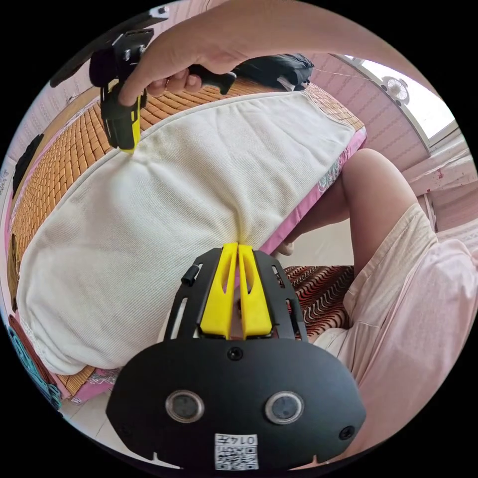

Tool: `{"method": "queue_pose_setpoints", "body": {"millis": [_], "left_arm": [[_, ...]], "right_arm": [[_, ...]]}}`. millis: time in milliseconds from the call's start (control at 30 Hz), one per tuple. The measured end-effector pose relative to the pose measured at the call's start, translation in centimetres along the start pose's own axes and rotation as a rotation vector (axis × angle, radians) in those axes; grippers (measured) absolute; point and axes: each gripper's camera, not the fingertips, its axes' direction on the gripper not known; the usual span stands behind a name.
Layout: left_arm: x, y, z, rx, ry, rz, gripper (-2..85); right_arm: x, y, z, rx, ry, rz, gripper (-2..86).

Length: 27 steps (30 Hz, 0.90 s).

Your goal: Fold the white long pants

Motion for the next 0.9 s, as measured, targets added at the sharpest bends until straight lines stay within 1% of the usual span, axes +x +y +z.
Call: {"method": "queue_pose_setpoints", "body": {"millis": [33, 133, 233, 267, 300, 333, 400, 433, 500, 533, 600, 633, 667, 700, 733, 800, 833, 900], "left_arm": [[0.1, -0.1, 0.1, -0.004, -0.001, 0.006, -1.0], [0.3, -0.5, 0.3, -0.013, -0.012, 0.014, -1.0], [0.4, -0.7, 0.3, -0.008, -0.011, 0.009, -1.0], [0.4, -0.7, 0.2, -0.004, -0.008, 0.005, -1.0], [0.3, -0.5, -0.2, 0.011, 0.004, -0.005, -1.0], [0.1, -0.3, -0.6, 0.025, 0.016, -0.022, -1.0], [-0.5, 0.3, -1.4, 0.037, 0.021, -0.065, -1.0], [-1.0, 0.8, -2.0, 0.047, 0.030, -0.094, -0.9], [-1.8, 1.8, -3.0, 0.071, 0.033, -0.143, -0.9], [-2.5, 2.5, -3.7, 0.088, 0.024, -0.182, -0.8], [-3.7, 3.6, -4.7, 0.103, 0.009, -0.252, -0.5], [-4.6, 4.3, -5.2, 0.112, -0.002, -0.308, -0.2], [-5.0, 4.7, -5.4, 0.119, -0.008, -0.335, 0.1], [-5.9, 5.3, -5.8, 0.126, -0.021, -0.388, 0.8], [-6.7, 5.7, -6.0, 0.125, -0.033, -0.444, 1.9], [-7.7, 6.3, -6.3, 0.132, -0.027, -0.520, 3.8], [-8.2, 6.6, -6.5, 0.145, -0.017, -0.566, 4.7], [-9.0, 7.0, -6.6, 0.164, -0.003, -0.634, 5.4]], "right_arm": [[0.3, 0.1, 0.9, -0.028, -0.011, 0.001, -0.5], [1.5, 1.6, 2.2, -0.011, -0.046, 0.048, -0.5], [2.9, 5.1, 2.6, 0.067, -0.118, 0.123, -0.5], [3.9, 7.5, 2.6, 0.131, -0.176, 0.202, -0.4], [4.8, 10.7, 2.3, 0.235, -0.250, 0.282, -0.3], [5.2, 12.6, 2.2, 0.293, -0.287, 0.318, -0.3], [6.7, 21.3, 2.3, 0.424, -0.349, 0.437, 0.0], [7.1, 23.7, 2.4, 0.439, -0.339, 0.470, 0.1], [9.2, 33.7, 3.1, 0.470, -0.234, 0.643, 1.8], [9.9, 36.2, 3.4, 0.462, -0.195, 0.698, 2.9], [12.4, 45.6, 4.7, 0.403, -0.063, 0.889, 9.5], [13.1, 47.7, 5.2, 0.382, -0.038, 0.948, 11.0], [14.5, 51.7, 6.4, 0.342, -0.022, 1.055, 13.8], [15.7, 55.1, 7.7, 0.321, -0.047, 1.138, 15.5], [16.3, 56.6, 8.4, 0.316, -0.072, 1.176, 16.3], [18.3, 61.0, 11.9, 0.296, -0.218, 1.271, 17.7], [18.7, 61.8, 12.6, 0.301, -0.268, 1.278, 17.8], [20.2, 63.6, 15.0, 0.352, -0.439, 1.255, 17.2]]}}
